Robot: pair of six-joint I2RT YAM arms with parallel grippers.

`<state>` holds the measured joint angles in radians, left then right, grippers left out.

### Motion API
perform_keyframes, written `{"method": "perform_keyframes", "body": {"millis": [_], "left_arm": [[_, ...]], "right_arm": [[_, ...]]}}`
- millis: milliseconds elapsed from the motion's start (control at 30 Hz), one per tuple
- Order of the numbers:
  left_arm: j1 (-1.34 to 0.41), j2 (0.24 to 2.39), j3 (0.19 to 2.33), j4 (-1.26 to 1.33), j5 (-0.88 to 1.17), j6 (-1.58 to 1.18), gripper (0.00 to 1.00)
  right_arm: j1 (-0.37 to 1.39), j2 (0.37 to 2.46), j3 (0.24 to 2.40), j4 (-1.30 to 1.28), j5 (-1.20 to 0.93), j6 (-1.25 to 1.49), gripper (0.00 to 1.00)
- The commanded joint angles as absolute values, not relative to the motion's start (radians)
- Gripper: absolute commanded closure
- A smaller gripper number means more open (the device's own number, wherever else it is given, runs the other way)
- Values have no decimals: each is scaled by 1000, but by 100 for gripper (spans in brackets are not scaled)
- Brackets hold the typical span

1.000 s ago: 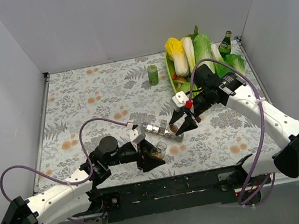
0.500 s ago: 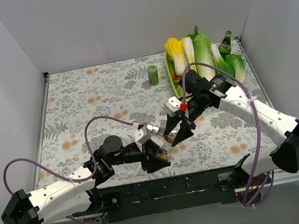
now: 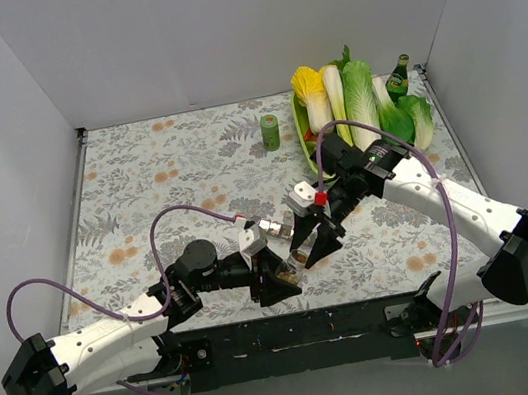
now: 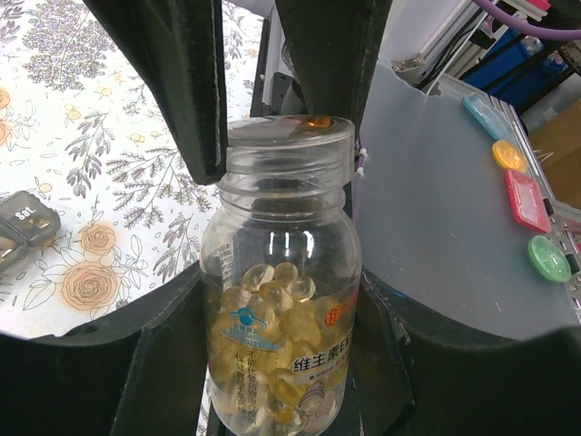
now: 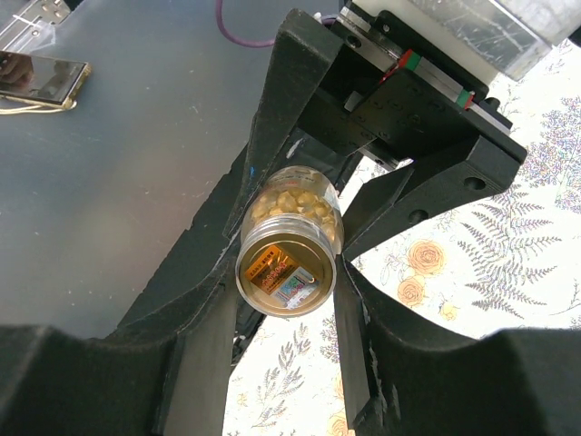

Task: Sort the pills into containers

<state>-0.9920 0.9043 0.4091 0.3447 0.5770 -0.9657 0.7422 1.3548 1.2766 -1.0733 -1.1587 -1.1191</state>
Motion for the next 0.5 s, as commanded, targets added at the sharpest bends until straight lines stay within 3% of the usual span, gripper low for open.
{"method": "perform_keyframes", "body": {"millis": [0, 267, 467], "left_arm": [[-992, 893, 465, 393, 548, -962, 100], [-992, 885, 466, 436, 511, -976, 100], [-992, 870, 492, 396, 362, -950, 100]], "right_arm": [[759, 1336, 1266, -1083, -1167, -1101, 69], [790, 1339, 1240, -1042, -1112, -1054, 65], [801, 1325, 1189, -913, -1017, -855, 65]]}}
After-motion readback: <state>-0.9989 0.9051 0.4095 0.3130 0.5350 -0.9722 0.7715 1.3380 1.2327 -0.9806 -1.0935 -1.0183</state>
